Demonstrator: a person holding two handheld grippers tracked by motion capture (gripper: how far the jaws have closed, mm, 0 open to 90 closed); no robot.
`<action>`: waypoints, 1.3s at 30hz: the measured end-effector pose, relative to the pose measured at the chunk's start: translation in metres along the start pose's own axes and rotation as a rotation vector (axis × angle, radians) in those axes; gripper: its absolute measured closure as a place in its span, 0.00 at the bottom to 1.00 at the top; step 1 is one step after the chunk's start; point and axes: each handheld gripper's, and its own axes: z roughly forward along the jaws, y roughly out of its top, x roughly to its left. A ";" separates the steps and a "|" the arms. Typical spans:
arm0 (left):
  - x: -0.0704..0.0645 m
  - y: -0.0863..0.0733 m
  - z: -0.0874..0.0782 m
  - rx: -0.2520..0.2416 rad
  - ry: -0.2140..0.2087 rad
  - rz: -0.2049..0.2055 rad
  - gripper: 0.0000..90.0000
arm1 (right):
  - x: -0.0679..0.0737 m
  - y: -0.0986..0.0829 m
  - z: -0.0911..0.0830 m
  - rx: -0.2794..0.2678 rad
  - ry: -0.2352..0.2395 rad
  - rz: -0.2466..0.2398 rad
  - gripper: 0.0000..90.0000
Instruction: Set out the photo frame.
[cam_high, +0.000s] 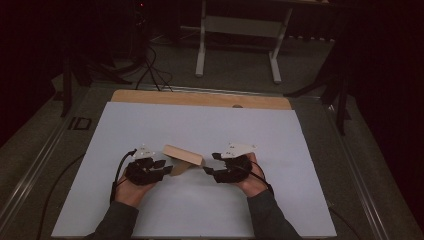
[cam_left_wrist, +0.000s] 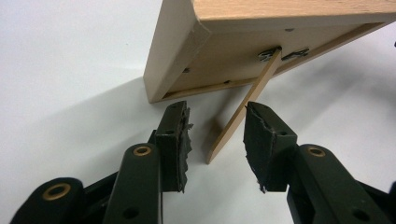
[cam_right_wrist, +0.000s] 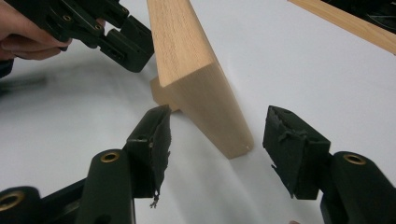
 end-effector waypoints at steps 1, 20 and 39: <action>0.000 0.000 0.000 0.000 0.000 0.002 0.67 | 0.000 0.000 -0.001 0.000 0.002 0.002 0.45; 0.000 0.002 -0.003 -0.014 -0.004 0.009 0.72 | -0.016 -0.004 -0.012 -0.031 -0.052 0.042 0.56; -0.006 0.004 -0.001 -0.012 0.004 0.045 0.79 | -0.020 -0.004 -0.005 -0.063 -0.154 0.111 0.78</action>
